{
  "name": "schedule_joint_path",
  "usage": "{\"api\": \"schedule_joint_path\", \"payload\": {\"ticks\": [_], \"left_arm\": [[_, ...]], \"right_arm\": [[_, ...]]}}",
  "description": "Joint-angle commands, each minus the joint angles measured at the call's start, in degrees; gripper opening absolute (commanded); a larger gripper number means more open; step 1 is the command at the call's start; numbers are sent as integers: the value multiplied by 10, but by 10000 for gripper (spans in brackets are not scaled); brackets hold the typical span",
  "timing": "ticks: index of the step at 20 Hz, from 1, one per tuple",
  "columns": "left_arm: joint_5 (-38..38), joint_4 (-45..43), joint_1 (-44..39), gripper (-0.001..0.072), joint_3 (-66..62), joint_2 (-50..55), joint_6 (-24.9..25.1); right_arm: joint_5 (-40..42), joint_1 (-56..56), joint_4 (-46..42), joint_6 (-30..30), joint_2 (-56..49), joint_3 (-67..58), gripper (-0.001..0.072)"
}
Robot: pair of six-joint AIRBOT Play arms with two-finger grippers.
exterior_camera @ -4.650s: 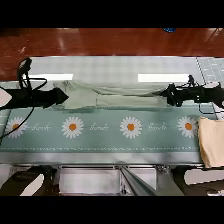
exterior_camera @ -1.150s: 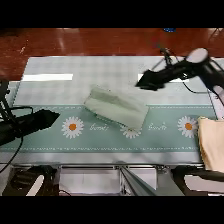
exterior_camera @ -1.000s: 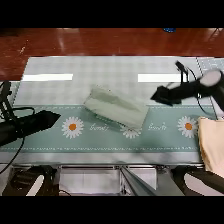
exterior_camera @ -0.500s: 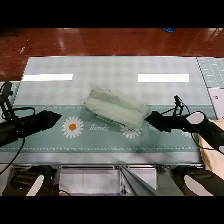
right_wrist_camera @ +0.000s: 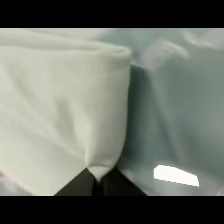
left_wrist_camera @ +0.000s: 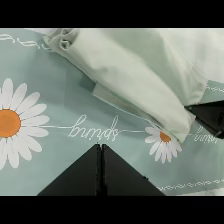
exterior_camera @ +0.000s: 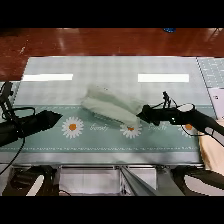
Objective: Fold the shirts.
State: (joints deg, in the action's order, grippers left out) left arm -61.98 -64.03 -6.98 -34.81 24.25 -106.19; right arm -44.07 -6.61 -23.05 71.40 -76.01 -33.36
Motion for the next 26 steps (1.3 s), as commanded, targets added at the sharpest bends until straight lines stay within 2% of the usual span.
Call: {"api": "schedule_joint_path", "payload": {"ticks": [1,4,6,10,14,18,23,26], "left_arm": [[0,0,0,24,0,0,0],[0,0,0,25,1,0,0],[0,0,0,25,1,0,0],[0,0,0,25,1,0,0],[0,0,0,25,1,0,1],[0,0,0,25,1,0,0],[0,0,0,25,1,0,0],[0,0,0,25,1,0,0]], "right_arm": [[-76,0,28,-69,-23,-81,20],[-128,0,9,-51,-23,-206,20],[-142,0,-33,-9,-23,-306,20],[-154,0,-202,118,-23,-508,20],[-218,10,-377,207,-23,-654,20],[-282,106,-384,245,-23,-736,20],[-371,266,-382,301,0,-748,20],[-475,353,-455,344,26,-748,20]]}}
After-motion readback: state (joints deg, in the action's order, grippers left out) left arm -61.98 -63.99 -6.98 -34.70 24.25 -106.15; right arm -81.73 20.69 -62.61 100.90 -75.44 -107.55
